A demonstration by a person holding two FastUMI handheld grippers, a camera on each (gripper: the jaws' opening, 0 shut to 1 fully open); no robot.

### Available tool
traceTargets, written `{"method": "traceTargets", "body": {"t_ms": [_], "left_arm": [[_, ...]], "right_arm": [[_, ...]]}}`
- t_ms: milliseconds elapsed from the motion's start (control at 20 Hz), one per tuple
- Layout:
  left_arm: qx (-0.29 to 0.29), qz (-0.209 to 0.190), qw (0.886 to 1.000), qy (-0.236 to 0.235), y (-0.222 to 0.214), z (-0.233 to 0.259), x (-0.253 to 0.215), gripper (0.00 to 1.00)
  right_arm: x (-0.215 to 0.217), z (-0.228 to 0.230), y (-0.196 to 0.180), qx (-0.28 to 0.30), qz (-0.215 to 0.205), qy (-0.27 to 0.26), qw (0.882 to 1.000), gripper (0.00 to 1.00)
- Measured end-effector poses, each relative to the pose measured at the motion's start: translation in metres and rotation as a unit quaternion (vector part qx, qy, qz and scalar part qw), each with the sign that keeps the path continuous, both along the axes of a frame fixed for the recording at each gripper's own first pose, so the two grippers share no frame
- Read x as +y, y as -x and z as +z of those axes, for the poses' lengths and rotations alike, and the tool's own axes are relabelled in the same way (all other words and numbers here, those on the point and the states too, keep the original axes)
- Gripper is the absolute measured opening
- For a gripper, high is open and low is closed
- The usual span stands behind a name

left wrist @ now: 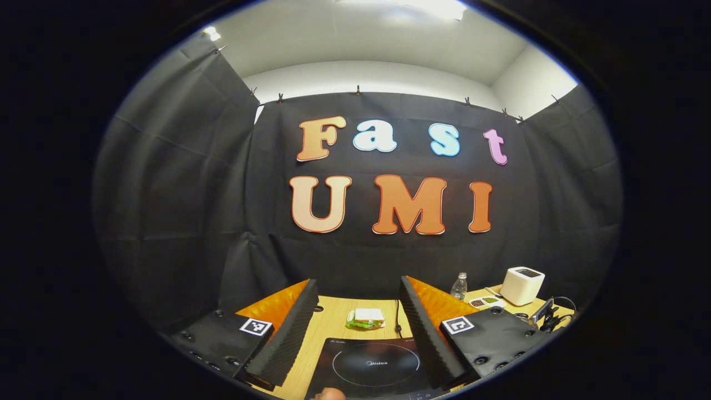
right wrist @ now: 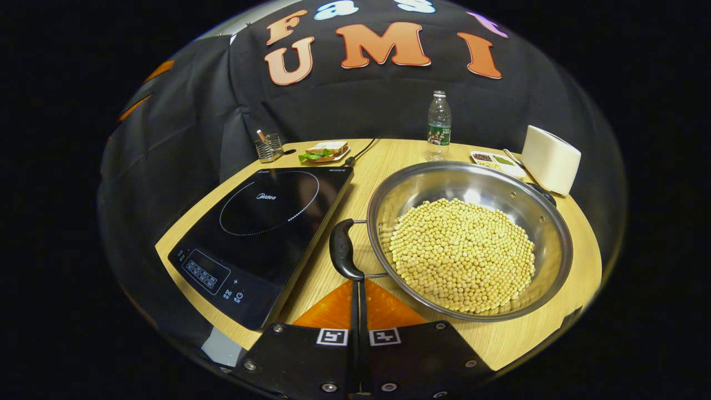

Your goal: First push the handle of the pot to place it horizontally, then grasp the pot with both hands and set it on the induction cooktop.

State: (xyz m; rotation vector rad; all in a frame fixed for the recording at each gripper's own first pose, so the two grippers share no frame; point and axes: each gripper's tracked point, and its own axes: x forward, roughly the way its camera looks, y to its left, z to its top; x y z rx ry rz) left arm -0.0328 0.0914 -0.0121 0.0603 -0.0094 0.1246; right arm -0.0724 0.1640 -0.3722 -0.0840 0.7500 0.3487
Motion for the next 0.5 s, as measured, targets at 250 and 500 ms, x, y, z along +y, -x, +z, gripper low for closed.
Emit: {"method": "traceTargets", "body": {"t_ms": [250, 500], "left_arm": [[0.001, -0.001, 1.000, 0.000, -0.002, -0.002, 0.004, 0.94], [0.000, 0.000, 1.000, 0.001, -0.003, -0.002, 0.008, 0.94]], "right_arm": [[0.006, 0.000, -0.005, -0.003, -0.007, 0.005, 1.000, 0.00], [0.015, -0.001, -0.012, -0.003, -0.015, -0.004, 1.000, 0.00]]}}
